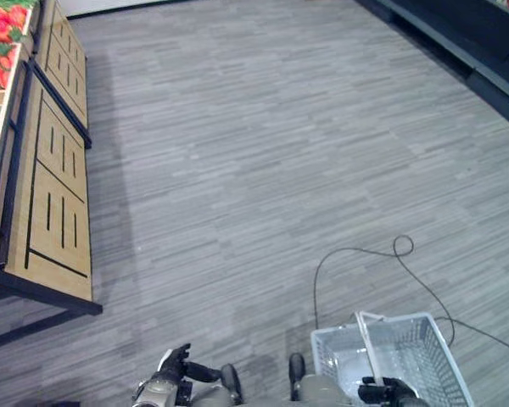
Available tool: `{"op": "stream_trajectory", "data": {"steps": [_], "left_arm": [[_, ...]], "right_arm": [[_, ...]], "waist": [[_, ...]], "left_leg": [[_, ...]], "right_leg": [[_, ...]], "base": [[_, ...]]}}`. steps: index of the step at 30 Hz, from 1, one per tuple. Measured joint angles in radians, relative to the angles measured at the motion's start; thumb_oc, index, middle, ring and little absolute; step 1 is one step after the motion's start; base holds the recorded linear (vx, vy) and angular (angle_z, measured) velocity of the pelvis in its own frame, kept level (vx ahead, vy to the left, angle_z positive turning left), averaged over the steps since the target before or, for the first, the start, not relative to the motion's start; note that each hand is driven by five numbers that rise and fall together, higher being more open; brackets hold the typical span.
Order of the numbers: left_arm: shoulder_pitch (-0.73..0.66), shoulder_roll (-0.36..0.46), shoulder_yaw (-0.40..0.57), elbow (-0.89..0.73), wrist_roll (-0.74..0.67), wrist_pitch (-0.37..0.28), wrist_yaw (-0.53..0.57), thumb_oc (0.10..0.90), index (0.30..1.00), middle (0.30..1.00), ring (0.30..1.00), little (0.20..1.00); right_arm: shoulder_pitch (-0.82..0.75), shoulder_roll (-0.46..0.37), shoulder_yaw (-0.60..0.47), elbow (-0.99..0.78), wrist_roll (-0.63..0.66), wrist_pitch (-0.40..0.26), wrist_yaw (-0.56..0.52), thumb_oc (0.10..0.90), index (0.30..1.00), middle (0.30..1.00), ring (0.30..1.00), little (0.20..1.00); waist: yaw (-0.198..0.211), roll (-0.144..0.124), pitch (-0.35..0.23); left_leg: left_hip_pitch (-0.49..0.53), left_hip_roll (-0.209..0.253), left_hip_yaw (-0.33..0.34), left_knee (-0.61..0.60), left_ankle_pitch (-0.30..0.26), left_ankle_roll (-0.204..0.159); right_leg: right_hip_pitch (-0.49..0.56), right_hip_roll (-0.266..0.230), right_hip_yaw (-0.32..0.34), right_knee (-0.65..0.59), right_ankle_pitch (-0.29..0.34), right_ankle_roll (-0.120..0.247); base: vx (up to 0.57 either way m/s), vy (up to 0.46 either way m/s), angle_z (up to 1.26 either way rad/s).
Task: Get the vegetables into the basket
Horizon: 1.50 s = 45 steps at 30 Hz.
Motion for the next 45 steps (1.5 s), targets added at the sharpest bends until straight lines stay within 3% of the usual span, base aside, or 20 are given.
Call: {"op": "stream_trajectory", "data": {"steps": [2,4,7,11,14,15,23,24,28,30,31,32,33,34,35,37,40,42,44,45], "left_arm": [[-0.016,0.009,-0.008,0.001,0.000,-0.001,0.000,0.900,1.000,1.000,1.000,1.000],[-0.014,0.006,-0.007,0.009,0.000,0.000,0.001,0.900,1.000,1.000,1.000,1.000],[-0.017,0.010,-0.006,0.030,0.000,0.000,0.001,0.900,1.000,1.000,1.000,1.000],[-0.005,0.010,0.016,0.045,0.000,0.000,0.002,0.900,1.000,1.000,1.000,1.000],[0.022,-0.003,0.017,0.039,0.000,-0.001,0.001,0.900,1.000,1.000,1.000,1.000],[0.011,-0.009,0.011,0.044,0.000,-0.001,-0.001,0.900,1.000,1.000,1.000,1.000],[-0.022,-0.038,0.012,0.043,-0.011,-0.010,-0.001,0.900,1.000,1.000,1.000,1.000],[-0.022,-0.037,0.015,0.049,-0.016,-0.012,0.000,0.900,1.000,1.000,1.000,1.000],[-0.027,-0.028,0.062,0.061,-0.094,-0.009,0.002,0.900,1.000,1.000,1.000,1.000],[-0.040,-0.027,0.062,0.055,-0.099,-0.020,0.005,0.900,1.000,1.000,1.000,1.000],[-0.053,-0.018,0.056,0.053,-0.099,-0.019,0.004,0.900,1.000,1.000,1.000,1.000],[-0.064,-0.010,0.047,0.049,-0.098,-0.018,0.003,0.900,1.000,1.000,1.000,1.000],[-0.060,-0.008,0.033,0.042,-0.098,-0.019,0.003,0.900,1.000,1.000,1.000,1.000],[-0.055,-0.009,0.032,0.042,-0.097,-0.019,0.002,0.900,1.000,1.000,1.000,1.000],[-0.056,-0.011,0.043,0.041,-0.107,-0.011,-0.001,0.900,1.000,1.000,1.000,1.000],[-0.038,-0.009,0.051,0.045,-0.116,-0.011,0.002,0.900,1.000,1.000,1.000,1.000],[-0.025,-0.021,0.031,0.049,-0.114,-0.012,0.001,0.900,1.000,1.000,1.000,1.000],[-0.035,-0.010,0.031,0.059,-0.095,-0.010,0.001,0.900,1.000,1.000,1.000,1.000],[-0.035,0.016,0.020,0.056,-0.096,-0.012,0.005,0.900,1.000,1.000,1.000,1.000],[-0.036,0.024,0.013,0.050,-0.096,-0.014,0.009,0.900,1.000,1.000,1.000,1.000]], "right_arm": [[-0.006,0.002,-0.001,-0.014,0.005,0.000,-0.004,0.400,0.300,0.300,0.300,0.300],[-0.003,0.002,-0.002,-0.017,0.008,-0.001,-0.007,0.400,0.300,0.300,0.300,0.300],[0.008,0.008,-0.002,-0.014,0.009,0.005,-0.007,0.400,0.300,0.300,0.300,0.300],[0.021,0.025,0.002,0.007,0.009,0.012,-0.008,0.400,0.300,0.300,0.300,0.300],[0.050,0.028,0.008,0.032,0.009,0.019,-0.006,0.400,0.300,0.300,0.300,0.300],[0.064,0.029,0.008,0.045,0.009,0.026,0.007,0.400,0.300,0.300,0.300,0.300],[0.028,-0.014,0.015,0.025,0.008,0.005,0.008,0.400,0.300,0.300,0.300,0.300],[0.017,-0.015,0.017,0.025,0.008,0.003,0.008,0.400,0.300,0.300,0.300,0.300],[0.010,0.003,0.056,0.029,0.008,-0.019,0.012,0.400,0.300,0.300,0.300,0.300],[0.002,0.012,0.075,0.018,0.008,-0.036,0.013,0.400,0.300,0.300,0.300,0.300],[-0.006,0.021,0.081,0.024,0.008,-0.034,0.013,0.400,0.300,0.300,0.300,0.300],[-0.011,0.029,0.081,0.024,0.008,-0.033,0.014,0.400,0.300,0.300,0.300,0.300],[-0.023,0.028,0.081,0.028,0.008,-0.033,0.011,0.400,0.300,0.300,0.300,0.300],[-0.030,0.027,0.080,0.033,0.008,-0.033,0.008,0.400,0.300,0.300,0.300,0.300],[-0.033,0.028,0.077,0.036,0.008,-0.030,0.006,0.400,0.300,0.300,0.300,0.300],[-0.033,0.020,0.056,0.065,0.007,-0.016,0.001,0.400,0.300,0.300,0.300,0.300],[0.010,0.005,0.044,0.073,0.006,-0.005,-0.008,0.400,0.300,0.300,0.300,0.300],[0.005,0.012,0.045,0.083,0.006,0.006,-0.009,0.400,0.300,0.300,0.300,0.300],[0.006,0.029,0.046,0.056,0.006,0.011,-0.009,0.400,0.300,0.300,0.300,0.300],[0.011,0.032,0.053,0.045,0.005,0.008,-0.009,0.400,0.300,0.300,0.300,0.300]], "waist": [[-0.001,-0.002,0.027],[-0.007,0.016,0.039],[-0.004,0.026,0.048],[0.001,0.013,0.043],[-0.004,0.026,0.023],[-0.012,0.032,0.014],[-0.005,0.032,-0.029],[-0.005,0.032,-0.030],[0.025,-0.009,-0.028],[0.021,-0.015,-0.021],[0.012,-0.033,-0.012],[0.004,-0.053,-0.004],[-0.001,-0.067,0.003],[-0.004,-0.068,0.003],[-0.006,-0.067,0.011],[0.002,-0.049,0.005],[-0.010,-0.023,-0.009],[-0.011,-0.017,-0.009],[0.000,-0.014,-0.008],[0.001,-0.019,-0.010]], "left_leg": [[0.027,-0.025,0.014,-0.023,-0.001,0.032],[0.050,-0.031,0.015,-0.052,0.006,0.047],[0.062,-0.030,0.019,-0.069,0.009,0.046],[0.096,-0.032,0.009,-0.069,-0.011,0.010],[0.146,0.016,-0.052,-0.068,-0.064,-0.043],[0.144,0.064,-0.112,-0.021,-0.076,-0.055],[0.087,0.135,-0.158,0.094,-0.029,-0.133],[0.074,0.143,-0.166,0.126,-0.026,-0.146],[-0.244,0.176,-0.281,0.753,-0.007,-0.217],[-0.339,0.162,-0.284,0.810,-0.014,-0.190],[-0.339,0.149,-0.252,0.736,-0.038,-0.172],[-0.310,0.126,-0.199,0.529,-0.053,-0.151],[-0.258,0.073,-0.192,0.120,0.002,-0.144],[-0.253,0.057,-0.224,-0.030,0.056,-0.152],[-0.266,0.049,-0.253,-0.078,0.095,-0.146],[-0.224,0.038,-0.263,-0.054,0.141,-0.071],[-0.193,0.011,-0.213,-0.012,0.197,-0.049],[-0.126,-0.034,-0.151,-0.054,0.156,0.005],[-0.075,-0.038,-0.106,-0.055,0.126,0.018],[-0.072,-0.043,-0.098,-0.044,0.113,0.024]], "right_leg": [[-0.091,-0.026,0.013,0.151,-0.021,0.018],[-0.093,-0.016,0.038,0.127,-0.039,0.033],[-0.107,0.031,0.095,-0.064,-0.027,0.036],[-0.123,0.040,0.068,-0.257,0.069,0.034],[-0.067,0.080,0.046,-0.253,0.156,-0.002],[-0.052,0.134,0.093,-0.181,0.100,-0.077],[-0.014,0.154,-0.030,-0.145,0.016,-0.129],[-0.009,0.161,-0.033,-0.146,0.002,-0.123],[0.065,0.165,-0.056,-0.193,-0.001,-0.171],[0.074,0.182,-0.070,-0.184,-0.030,-0.205],[0.091,0.177,-0.078,-0.207,-0.033,-0.178],[0.117,0.162,-0.091,-0.247,-0.017,-0.155],[0.123,0.155,-0.098,-0.275,-0.006,-0.136],[0.125,0.161,-0.098,-0.290,-0.004,-0.132],[0.134,0.169,-0.102,-0.303,0.007,-0.146],[0.179,0.180,-0.047,-0.303,-0.014,-0.125],[0.207,0.141,0.004,-0.265,-0.073,-0.095],[0.172,0.086,0.057,-0.158,-0.115,-0.061],[0.063,0.062,0.057,0.103,-0.189,-0.043],[0.047,0.050,0.050,0.130,-0.194,-0.040]], "base": [[0.08,0.134,-0.29],[0.09,0.038,-0.16],[0.09,-0.035,0.01],[0.17,-0.098,0.18],[0.40,-0.254,0.62],[0.42,-0.275,0.97],[0.27,-0.226,0.49],[0.18,-0.354,0.16],[0.09,-0.186,0.12],[0.19,0.060,0.19],[0.17,0.154,0.45],[0.24,0.239,0.45],[0.18,0.187,0.32],[0.35,0.333,0.09],[0.21,0.199,-0.21],[0.37,0.398,-0.67],[0.26,0.373,-0.58],[0.30,0.507,-0.82],[0.17,0.312,-0.70],[0.14,0.244,-0.37]]}}
